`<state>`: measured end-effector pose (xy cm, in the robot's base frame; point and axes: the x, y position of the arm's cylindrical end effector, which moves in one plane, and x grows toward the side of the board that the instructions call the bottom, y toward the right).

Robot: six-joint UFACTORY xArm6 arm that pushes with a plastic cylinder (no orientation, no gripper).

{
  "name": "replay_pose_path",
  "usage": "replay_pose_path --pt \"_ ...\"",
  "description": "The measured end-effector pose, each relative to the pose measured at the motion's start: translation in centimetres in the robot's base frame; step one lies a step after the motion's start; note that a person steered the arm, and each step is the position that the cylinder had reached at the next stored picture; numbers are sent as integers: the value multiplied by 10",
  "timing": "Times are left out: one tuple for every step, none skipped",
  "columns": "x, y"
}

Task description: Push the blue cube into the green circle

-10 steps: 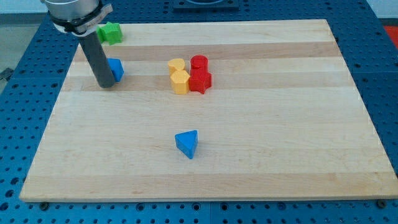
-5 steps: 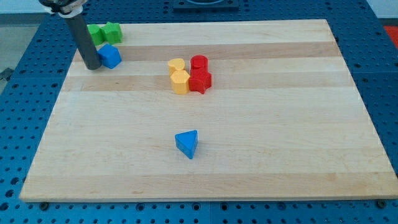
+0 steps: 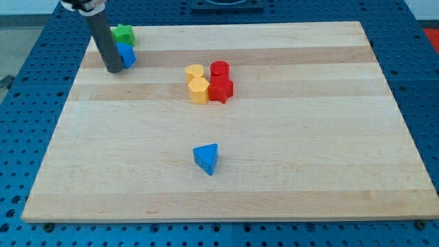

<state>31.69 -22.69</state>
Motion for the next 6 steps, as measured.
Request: replay_pose_path --pt "-3 5" --pt "1 35" --pt "-6 53" --pt "-24 42" --pt "-30 11" --pt "-30 -2"
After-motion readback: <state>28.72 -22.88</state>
